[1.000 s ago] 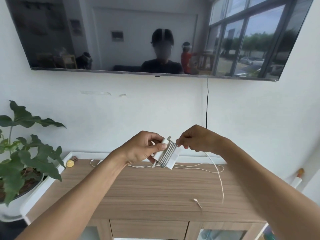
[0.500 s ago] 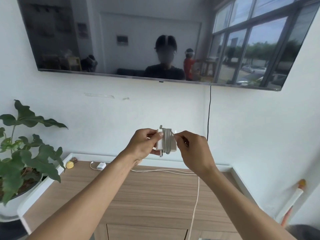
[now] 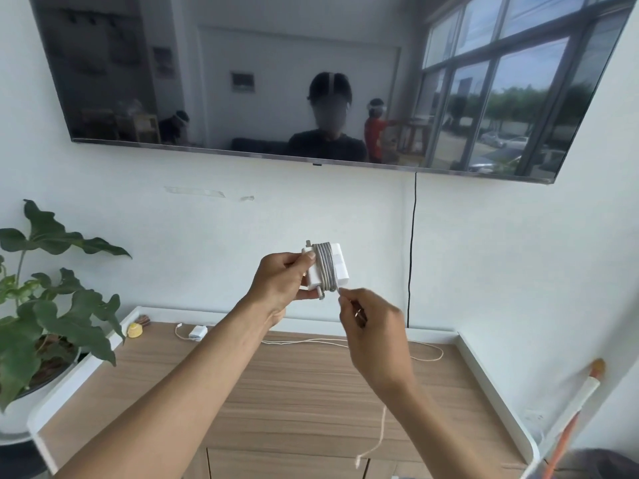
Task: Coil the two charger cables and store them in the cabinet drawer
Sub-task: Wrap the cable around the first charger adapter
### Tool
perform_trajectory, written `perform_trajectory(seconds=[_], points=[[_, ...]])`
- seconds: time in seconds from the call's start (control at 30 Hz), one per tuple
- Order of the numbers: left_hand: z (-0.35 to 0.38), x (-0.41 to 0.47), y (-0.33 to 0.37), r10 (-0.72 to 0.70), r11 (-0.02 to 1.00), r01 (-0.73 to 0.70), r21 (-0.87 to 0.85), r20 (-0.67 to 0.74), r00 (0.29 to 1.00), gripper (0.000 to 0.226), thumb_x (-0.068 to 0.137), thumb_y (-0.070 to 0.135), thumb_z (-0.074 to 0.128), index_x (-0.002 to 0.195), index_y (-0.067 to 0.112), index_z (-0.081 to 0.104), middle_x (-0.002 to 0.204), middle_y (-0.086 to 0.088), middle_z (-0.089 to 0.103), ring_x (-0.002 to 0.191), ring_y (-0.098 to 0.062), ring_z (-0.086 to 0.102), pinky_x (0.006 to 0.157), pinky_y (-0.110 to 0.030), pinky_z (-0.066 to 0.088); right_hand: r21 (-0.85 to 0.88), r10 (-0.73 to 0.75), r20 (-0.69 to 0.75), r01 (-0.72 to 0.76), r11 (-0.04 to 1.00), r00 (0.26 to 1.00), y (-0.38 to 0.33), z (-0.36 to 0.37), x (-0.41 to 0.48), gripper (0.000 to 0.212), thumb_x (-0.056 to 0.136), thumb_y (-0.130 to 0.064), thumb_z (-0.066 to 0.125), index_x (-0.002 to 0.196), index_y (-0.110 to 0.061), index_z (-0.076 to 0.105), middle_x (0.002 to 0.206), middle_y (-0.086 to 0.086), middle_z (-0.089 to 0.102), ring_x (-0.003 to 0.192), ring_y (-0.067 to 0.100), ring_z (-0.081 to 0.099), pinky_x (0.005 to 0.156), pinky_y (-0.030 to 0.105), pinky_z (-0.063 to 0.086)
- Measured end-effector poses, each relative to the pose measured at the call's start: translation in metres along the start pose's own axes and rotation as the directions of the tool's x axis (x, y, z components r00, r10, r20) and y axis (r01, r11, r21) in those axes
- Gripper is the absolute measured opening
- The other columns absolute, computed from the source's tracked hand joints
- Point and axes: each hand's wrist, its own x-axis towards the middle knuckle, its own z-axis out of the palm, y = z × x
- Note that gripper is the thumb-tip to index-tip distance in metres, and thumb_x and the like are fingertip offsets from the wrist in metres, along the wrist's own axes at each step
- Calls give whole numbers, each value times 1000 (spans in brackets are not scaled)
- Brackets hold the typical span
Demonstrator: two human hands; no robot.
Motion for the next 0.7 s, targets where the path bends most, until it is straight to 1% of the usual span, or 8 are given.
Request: perform_trajectory(seconds=[0.1,0.2,0.3,0.37,0.47,0.57,0.63,0.7], points=[[0,1,1,-8,1000,8,0,22,1000,19,96,15,59,89,-1,67,79,-13,65,53,-19,63,52,-33,59,48,39,-2,-39,998,999,11,7,-16,11,94,-13,58,93,-13,69,57,-14,50,50,10,42,49,12,30],[5,-4,-3,-19,1000,20,-18,59,998,21,96,16,59,88,-2,66,82,-14,64,53,-20,63,51,-32,58,97,79,3,-79,992,997,21,7,-17,12,95,-14,58,89,-16,68,58,-9,54,47,11,38,47,15,30],[9,-7,-7,-39,997,46,-54,123,992,23,97,18,58,88,-2,66,83,-14,65,58,-22,63,53,-31,57,140,104,50,-110,984,993,28,5,-16,12,94,-17,59,91,-20,70,65,-3,63,51,17,47,50,21,40],[9,-9,-9,-46,997,56,-50,192,980,23,96,20,57,87,1,66,80,-12,66,63,-22,63,55,-31,57,171,108,73,-119,978,992,30,1,-15,12,94,-18,60,90,-19,71,65,-3,65,49,12,48,50,16,38],[8,-11,-8,-38,998,50,-35,286,957,25,91,25,59,88,2,67,76,-7,66,66,-21,63,57,-32,56,194,87,131,-111,975,988,35,-5,-8,18,94,-21,59,81,-13,68,59,2,59,47,4,47,51,10,33],[9,-12,-4,-12,999,25,-30,364,931,33,82,31,60,92,1,66,74,-5,66,67,-20,63,56,-32,55,147,87,166,-112,983,982,44,-8,-2,27,95,-25,58,69,-19,62,50,-7,48,45,5,39,49,13,30],[11,-14,-2,11,1000,-16,8,402,916,31,83,29,59,95,2,66,72,-3,67,67,-21,63,56,-31,55,97,104,194,-125,987,976,50,-12,2,36,95,-21,59,59,-21,53,44,-12,44,43,6,36,46,17,28],[9,-16,-2,13,999,-32,35,430,903,27,89,24,56,100,1,66,72,-3,67,66,-19,63,53,-28,53,36,110,252,-123,992,961,52,-20,10,40,94,-17,58,56,-24,47,43,-11,42,43,7,33,45,20,27]])
